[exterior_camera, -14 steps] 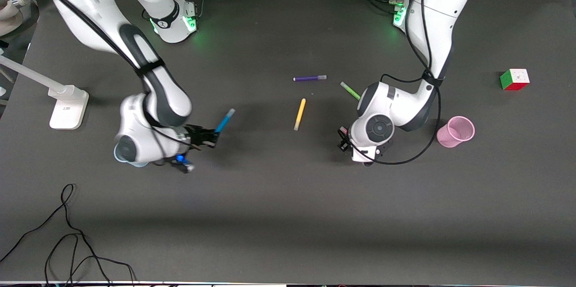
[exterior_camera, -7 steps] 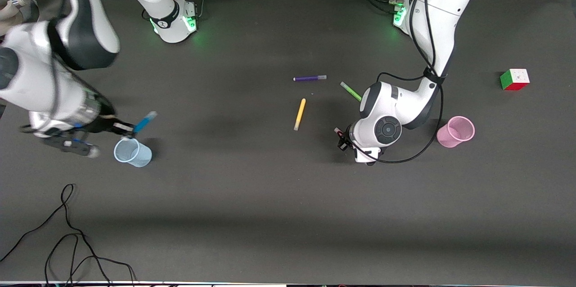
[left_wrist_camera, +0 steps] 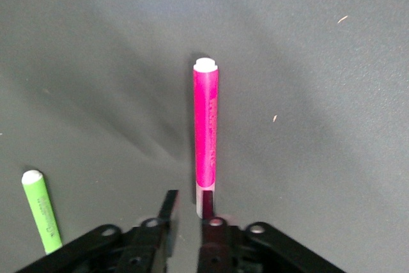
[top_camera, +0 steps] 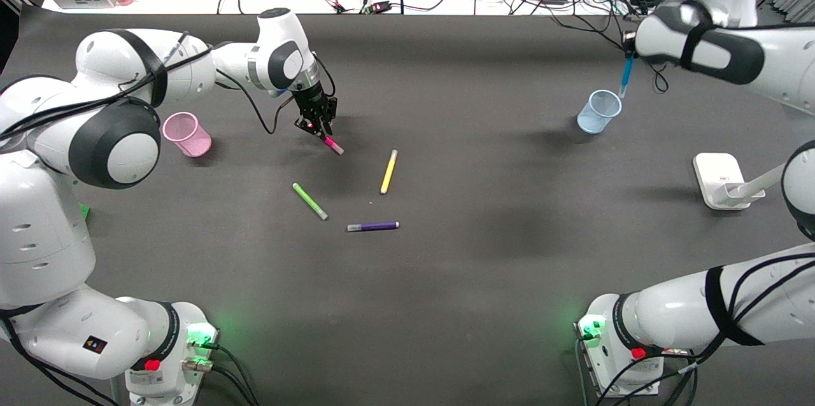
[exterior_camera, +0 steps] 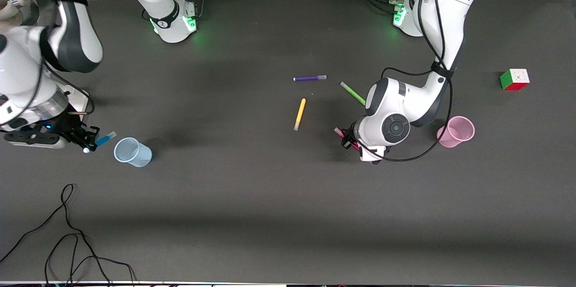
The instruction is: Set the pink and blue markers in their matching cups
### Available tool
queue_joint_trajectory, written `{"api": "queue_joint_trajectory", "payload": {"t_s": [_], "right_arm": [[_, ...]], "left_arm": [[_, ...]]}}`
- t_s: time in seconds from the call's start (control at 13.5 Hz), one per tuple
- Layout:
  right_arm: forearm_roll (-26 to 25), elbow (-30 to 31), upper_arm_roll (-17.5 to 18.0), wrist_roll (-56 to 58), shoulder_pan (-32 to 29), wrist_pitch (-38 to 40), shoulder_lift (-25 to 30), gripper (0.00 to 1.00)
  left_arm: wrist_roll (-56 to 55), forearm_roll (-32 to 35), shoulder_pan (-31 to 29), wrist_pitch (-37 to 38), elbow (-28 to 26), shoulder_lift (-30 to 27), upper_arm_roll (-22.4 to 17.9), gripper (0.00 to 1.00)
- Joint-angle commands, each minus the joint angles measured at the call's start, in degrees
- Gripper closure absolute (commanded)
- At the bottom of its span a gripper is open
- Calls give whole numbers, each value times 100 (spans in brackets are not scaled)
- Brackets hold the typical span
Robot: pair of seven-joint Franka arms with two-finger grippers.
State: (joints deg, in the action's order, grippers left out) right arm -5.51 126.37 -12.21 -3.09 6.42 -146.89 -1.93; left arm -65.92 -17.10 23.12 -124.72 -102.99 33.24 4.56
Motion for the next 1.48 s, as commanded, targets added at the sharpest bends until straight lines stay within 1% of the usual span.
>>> {"api": "queue_joint_trajectory", "payload": {"t_s": [0.0,0.3,0.37,0.44,0.52,0.59,0.67,0.74,0.81,0.89,0.96,1.04,1.11,1.19,1.26,1.33,1.41], "right_arm": [[-100,89,-18,63,35,-724,-394,100],[-100,397,-27,1,35,-1368,-667,100],[-100,406,-27,-16,35,-1369,-703,86],[-100,397,-27,-25,35,-1342,-721,20],[-100,388,-27,-43,35,-1307,-730,0],[-91,371,-18,-147,44,-1220,-704,0],[-91,292,-1,-270,44,-854,-634,0],[-91,126,34,-350,52,-398,-520,0],[-82,-58,61,-376,53,129,-397,0],[-82,-304,87,-377,53,709,-248,0],[-82,-637,166,-377,53,1358,-133,0],[-30,-962,193,-368,53,2026,-19,0],[136,-1226,237,-307,53,2555,130,0],[285,-1342,254,-298,53,2943,349,0],[313,-1360,263,-289,53,3173,604,0],[313,-1361,333,-306,61,3358,876,0],[322,-1361,464,-341,53,3612,1157,0]], "left_arm": [[-26,-83,105,-184,-134,68,-7,44],[-26,-91,123,-421,-125,235,89,55],[-26,-91,123,-500,-134,279,107,58],[-26,-91,123,-536,-125,323,124,60],[-26,-91,106,-588,-125,350,125,63],[-26,-91,105,-606,-125,350,125,72],[-17,-100,105,-606,-125,350,125,93],[-17,-91,79,-554,-125,307,125,100],[-9,-83,36,-441,-108,184,116,100],[0,-74,-8,-109,-47,-17,81,100],[35,-56,-235,469,180,-228,81,100],[157,-100,-516,1197,505,-378,98,100],[193,-178,-841,1857,908,-475,124,100],[237,-379,-1166,2525,1356,-546,125,100],[525,-608,-1569,3166,1813,-546,133,100],[910,-975,-2026,3843,2209,-555,133,100],[1219,-1371,-2500,4293,2413,-564,125,100]]}}
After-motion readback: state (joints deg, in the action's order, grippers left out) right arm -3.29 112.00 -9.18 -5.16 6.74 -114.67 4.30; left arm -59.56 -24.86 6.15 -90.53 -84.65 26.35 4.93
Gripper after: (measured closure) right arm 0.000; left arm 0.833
